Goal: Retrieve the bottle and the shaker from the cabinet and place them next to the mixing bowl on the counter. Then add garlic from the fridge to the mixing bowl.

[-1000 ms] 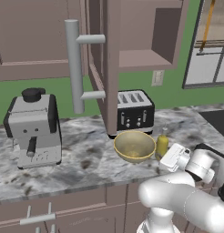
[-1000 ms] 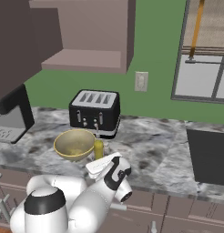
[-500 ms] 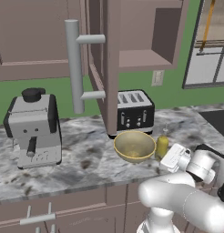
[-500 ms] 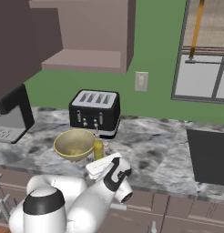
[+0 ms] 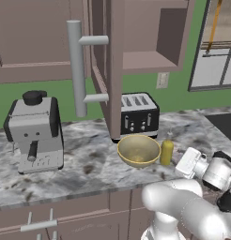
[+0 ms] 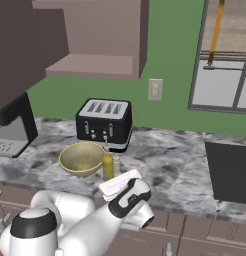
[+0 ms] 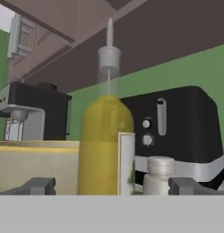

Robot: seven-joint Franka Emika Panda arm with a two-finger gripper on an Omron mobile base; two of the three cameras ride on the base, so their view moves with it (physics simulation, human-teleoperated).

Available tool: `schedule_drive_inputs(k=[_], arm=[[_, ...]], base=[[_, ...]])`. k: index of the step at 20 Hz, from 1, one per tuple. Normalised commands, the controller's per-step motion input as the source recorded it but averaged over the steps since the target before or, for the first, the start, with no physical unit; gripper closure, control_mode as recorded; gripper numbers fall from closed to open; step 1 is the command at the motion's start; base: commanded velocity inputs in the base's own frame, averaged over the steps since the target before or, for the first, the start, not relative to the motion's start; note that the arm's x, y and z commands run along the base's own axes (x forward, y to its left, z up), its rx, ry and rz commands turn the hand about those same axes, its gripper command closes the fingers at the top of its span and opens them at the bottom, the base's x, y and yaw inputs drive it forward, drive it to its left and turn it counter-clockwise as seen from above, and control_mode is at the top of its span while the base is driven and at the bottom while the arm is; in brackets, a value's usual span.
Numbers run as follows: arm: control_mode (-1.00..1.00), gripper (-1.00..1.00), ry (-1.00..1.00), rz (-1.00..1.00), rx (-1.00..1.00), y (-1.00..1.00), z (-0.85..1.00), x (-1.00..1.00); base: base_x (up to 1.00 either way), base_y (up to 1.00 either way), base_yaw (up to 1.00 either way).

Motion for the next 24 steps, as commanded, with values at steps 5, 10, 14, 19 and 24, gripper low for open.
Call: schedule_drive_inputs(k=[5,10,14,19,24], arm=[[-1.0,-1.0,0.01,-0.01,0.0,-0.46,0.8,-0.02],[-1.0,-1.0,0.25,-0.15,-0.14,-0.26,0.64,-0.12],[-1.0,-1.0,0.45,-0.19,-0.24,-0.11,0.28,-0.17],[-1.0,-1.0,0.53,-0.22,-0.23,0.03,0.28,-0.38],[-1.0,-1.0,0.5,-0.17,-0.23,0.3,0.47,-0.39]], base=[[0.0,0.0,0.0],[0.0,0.0,0.0],[0.0,0.0,0.0],[0.0,0.0,0.0],[0.0,0.0,0.0]])
